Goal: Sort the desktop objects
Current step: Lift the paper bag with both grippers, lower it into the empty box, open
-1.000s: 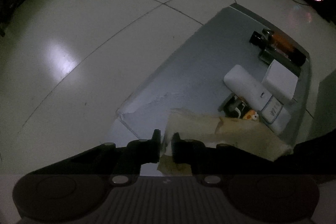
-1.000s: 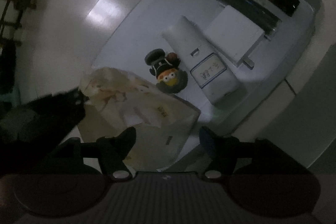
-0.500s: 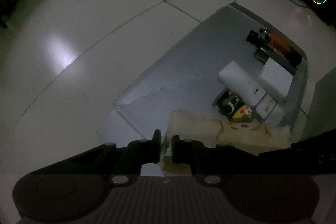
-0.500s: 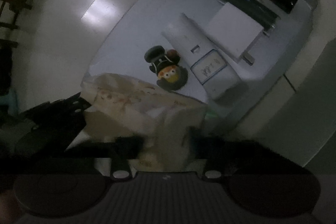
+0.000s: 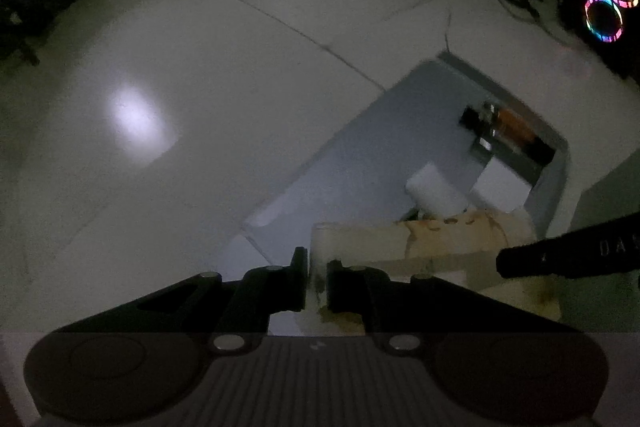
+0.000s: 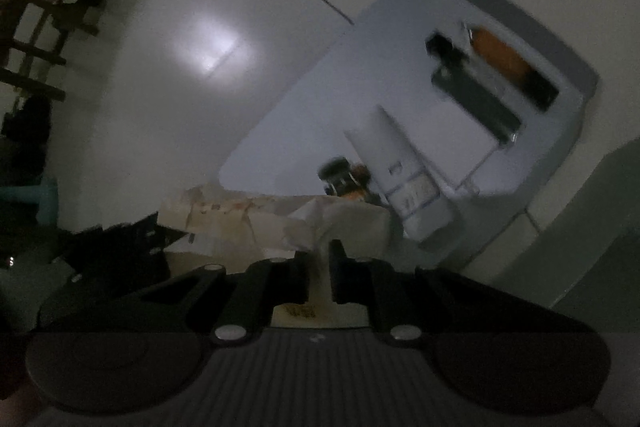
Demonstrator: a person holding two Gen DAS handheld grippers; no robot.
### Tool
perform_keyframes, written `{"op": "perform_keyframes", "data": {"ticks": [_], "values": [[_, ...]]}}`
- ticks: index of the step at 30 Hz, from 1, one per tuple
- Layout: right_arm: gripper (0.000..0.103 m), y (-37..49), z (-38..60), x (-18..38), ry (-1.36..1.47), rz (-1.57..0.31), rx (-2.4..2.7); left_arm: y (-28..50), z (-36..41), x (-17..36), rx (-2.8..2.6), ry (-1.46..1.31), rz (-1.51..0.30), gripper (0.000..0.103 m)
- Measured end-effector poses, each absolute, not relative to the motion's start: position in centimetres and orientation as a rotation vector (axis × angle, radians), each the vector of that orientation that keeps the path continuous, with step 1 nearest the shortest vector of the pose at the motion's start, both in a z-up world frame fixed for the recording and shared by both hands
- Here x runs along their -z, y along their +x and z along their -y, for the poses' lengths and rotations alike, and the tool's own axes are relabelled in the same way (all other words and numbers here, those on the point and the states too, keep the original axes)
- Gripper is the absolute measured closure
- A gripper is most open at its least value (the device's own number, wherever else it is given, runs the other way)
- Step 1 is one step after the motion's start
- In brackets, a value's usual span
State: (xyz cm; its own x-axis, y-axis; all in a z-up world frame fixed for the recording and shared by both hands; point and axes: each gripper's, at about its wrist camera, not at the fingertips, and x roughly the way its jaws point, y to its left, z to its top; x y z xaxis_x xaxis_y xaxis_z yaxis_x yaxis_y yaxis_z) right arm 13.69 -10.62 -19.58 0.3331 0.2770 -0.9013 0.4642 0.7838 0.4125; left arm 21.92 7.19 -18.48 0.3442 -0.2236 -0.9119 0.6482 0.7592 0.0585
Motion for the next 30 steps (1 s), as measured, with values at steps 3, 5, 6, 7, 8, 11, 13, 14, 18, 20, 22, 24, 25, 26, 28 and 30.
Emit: {"op": "perform_keyframes", "data": {"ticks": [3, 5, 6, 7, 8, 11, 13, 14, 18, 20, 22, 24, 25, 26, 28, 30], "values": [[0.093, 13.3, 11.2, 16.2, 0.676, -1.233, 0.108, 21.0, -6.9, 15.6, 0.561, 0.435, -1.069, 0.095], [0.093, 12.6, 11.7, 13.8, 0.653, -1.222, 0.093, 19.8, -6.5, 13.5, 0.543, 0.420, -1.062, 0.095], [0.093, 12.1, 11.9, 12.7, 0.640, -1.217, 0.087, 19.2, -6.2, 12.5, 0.534, 0.411, -1.059, 0.095], [0.093, 11.7, 12.3, 11.8, 0.623, -1.216, 0.080, 18.5, -6.0, 11.4, 0.526, 0.401, -1.056, 0.095], [0.093, 11.2, 12.7, 10.9, 0.607, -1.215, 0.073, 17.7, -5.7, 10.4, 0.517, 0.390, -1.052, 0.095], [0.093, 9.7, 13.9, 8.3, 0.557, -1.212, 0.053, 15.3, -4.5, 8.0, 0.482, 0.337, -1.046, 0.096], [0.093, 8.7, 14.6, 6.5, 0.524, -1.210, 0.039, 13.3, -3.8, 6.6, 0.450, 0.293, -1.045, 0.095], [0.093, 8.3, 15.0, 5.7, 0.507, -1.209, 0.032, 12.4, -3.4, 6.1, 0.432, 0.274, -1.045, 0.095], [0.094, 6.1, 16.5, 3.9, 0.441, -1.225, 0.005, 8.7, -2.2, 5.0, 0.367, 0.179, -1.043, 0.095], [0.094, 5.0, 17.1, 3.4, 0.407, -1.236, -0.007, 7.0, -1.6, 5.1, 0.329, 0.132, -1.059, 0.095], [0.094, 3.9, 17.7, 3.5, 0.386, -1.256, -0.015, 5.3, -0.9, 5.7, 0.289, 0.092, -1.081, 0.095], [0.094, 2.8, 18.2, 3.8, 0.355, -1.275, -0.031, 3.6, -0.2, 6.6, 0.236, 0.040, -1.108, 0.095], [0.094, 2.3, 18.5, 4.0, 0.335, -1.283, -0.039, 2.8, 0.0, 7.1, 0.208, 0.015, -1.120, 0.095], [0.094, 1.8, 18.7, 4.4, 0.318, -1.290, -0.048, 2.0, 0.3, 7.6, 0.180, -0.006, -1.131, 0.096], [0.094, 1.1, 19.4, 5.6, 0.304, -1.299, -0.071, 0.5, 0.8, 8.7, 0.130, -0.033, -1.149, 0.095], [0.094, 0.3, 20.1, 6.8, 0.290, -1.307, -0.095, -0.8, 1.4, 10.0, 0.103, -0.051, -1.165, 0.096]]}}
